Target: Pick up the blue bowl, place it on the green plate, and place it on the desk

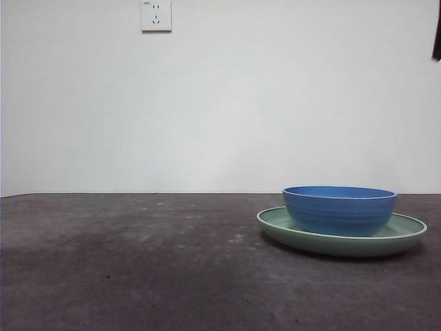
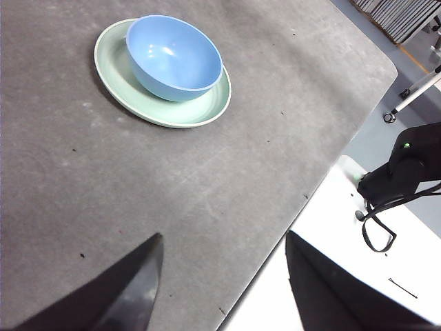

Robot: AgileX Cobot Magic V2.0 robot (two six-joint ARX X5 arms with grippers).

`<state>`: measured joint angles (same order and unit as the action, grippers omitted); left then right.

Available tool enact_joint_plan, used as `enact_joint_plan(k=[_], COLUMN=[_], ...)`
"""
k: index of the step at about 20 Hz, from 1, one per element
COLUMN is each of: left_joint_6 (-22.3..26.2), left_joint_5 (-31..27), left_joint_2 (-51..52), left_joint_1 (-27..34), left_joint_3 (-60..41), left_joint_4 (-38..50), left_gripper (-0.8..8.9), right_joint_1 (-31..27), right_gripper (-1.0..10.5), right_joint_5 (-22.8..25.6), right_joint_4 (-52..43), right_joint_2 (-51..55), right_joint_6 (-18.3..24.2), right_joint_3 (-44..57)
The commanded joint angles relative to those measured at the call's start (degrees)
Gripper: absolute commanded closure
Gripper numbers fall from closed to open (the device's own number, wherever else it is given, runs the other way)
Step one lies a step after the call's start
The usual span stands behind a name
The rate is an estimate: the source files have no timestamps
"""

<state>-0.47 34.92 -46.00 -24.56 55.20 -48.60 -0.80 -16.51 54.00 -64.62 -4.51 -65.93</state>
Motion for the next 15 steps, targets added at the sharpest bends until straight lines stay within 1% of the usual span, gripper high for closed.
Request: enact_joint_plan(k=[1, 2, 3, 6, 10, 15], left_joint_6=[1.14, 1.14, 1.11, 1.11, 1.11, 0.92], left_joint_5=[0.5, 0.5, 0.5, 0.5, 0.5, 0.5], left_joint_2=[-0.02, -0.02, -0.02, -0.02, -0.02, -0.02], left_joint_1=[-0.26, -0.26, -0.26, -0.26, -0.26, -0.26], left_joint_3=[0.59, 0.59, 0.59, 0.59, 0.59, 0.59], left_joint_4=[0.37, 0.37, 0.37, 0.39, 0.42, 0.42], left_gripper=[5.33, 5.33, 5.33, 5.33, 5.33, 5.33], right_joint_1=[-4.68, -6.4, -7.17, -7.08, -4.9, -3.04], right_gripper=[6.1, 6.5, 6.7, 6.7, 6.7, 7.0], right_joint_5=[-4.81, -7.02, -7.96, -8.11, -7.3, -7.15], right_joint_4=[-3.1, -3.87, -4.31, -6.64, -10.58, -15.41], right_joint_2=[-5.11, -7.8, -9.88, -16.59, -24.85, -32.04], right_joint_6=[1.18, 1.7, 1.97, 2.84, 3.06, 3.04], right_joint_3=[-0.39, -0.39, -0.37, -0.37, -0.35, 0.07])
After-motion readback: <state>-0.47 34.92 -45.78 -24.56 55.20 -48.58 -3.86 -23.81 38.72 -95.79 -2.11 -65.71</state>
